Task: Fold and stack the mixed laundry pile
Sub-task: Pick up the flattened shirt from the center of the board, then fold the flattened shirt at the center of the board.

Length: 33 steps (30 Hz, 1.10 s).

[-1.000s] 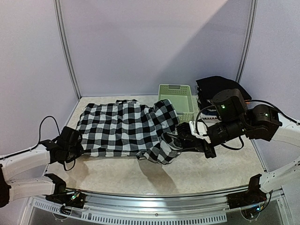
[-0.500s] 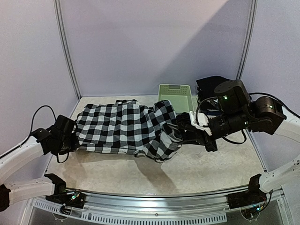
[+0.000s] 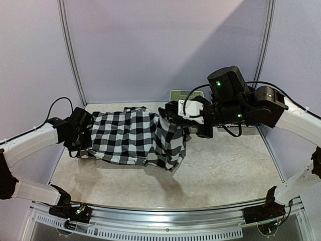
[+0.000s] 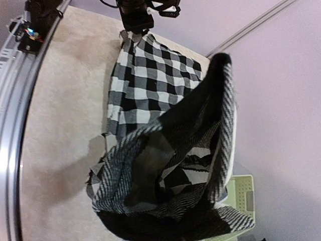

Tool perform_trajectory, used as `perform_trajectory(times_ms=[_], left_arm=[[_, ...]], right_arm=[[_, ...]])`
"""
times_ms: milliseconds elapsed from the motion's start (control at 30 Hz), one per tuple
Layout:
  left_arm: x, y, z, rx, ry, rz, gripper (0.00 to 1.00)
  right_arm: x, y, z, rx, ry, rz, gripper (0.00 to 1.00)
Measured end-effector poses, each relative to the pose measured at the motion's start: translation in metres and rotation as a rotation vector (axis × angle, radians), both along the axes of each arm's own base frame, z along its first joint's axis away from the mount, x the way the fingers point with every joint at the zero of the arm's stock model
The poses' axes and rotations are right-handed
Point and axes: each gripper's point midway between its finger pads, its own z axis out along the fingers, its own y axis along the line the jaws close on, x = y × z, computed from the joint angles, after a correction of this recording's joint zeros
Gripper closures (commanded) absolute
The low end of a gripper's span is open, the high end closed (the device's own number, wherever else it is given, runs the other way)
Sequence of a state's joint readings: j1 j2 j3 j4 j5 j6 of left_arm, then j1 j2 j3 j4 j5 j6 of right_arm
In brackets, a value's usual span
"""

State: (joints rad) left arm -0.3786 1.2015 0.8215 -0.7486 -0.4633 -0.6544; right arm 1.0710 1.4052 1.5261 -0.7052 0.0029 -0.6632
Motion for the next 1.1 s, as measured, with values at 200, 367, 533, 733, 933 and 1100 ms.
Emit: perform_trajectory(times_ms=[200,367,533,733,933,1100], left_arm=[[0.017,0.004,0.001,0.058,0.033,-0.006,1.00],[0.021,0.018,0.002,0.095,0.059,0.023,1.00],[0.023,0.033,0.000,0.105,0.077,0.065,1.00],[0.028,0.042,-0.017,0.116,0.140,0.087,1.00],[0.043,0.050,-0.019,0.123,0.159,0.108,1.00],[0.057,0.055,-0.024,0.131,0.180,0.127,1.00]], right_arm=[[0.047,0.005,-0.003,-0.064,-0.189,-0.035,1.00],[0.085,0.009,0.011,-0.066,-0.341,-0.052,1.00],[0.129,0.029,0.036,-0.059,-0.496,-0.063,1.00],[0.180,0.050,0.043,-0.087,-0.648,-0.069,1.00],[0.235,0.055,0.035,-0.128,-0.730,-0.062,1.00],[0.272,0.060,0.021,-0.137,-0.789,-0.040,1.00]])
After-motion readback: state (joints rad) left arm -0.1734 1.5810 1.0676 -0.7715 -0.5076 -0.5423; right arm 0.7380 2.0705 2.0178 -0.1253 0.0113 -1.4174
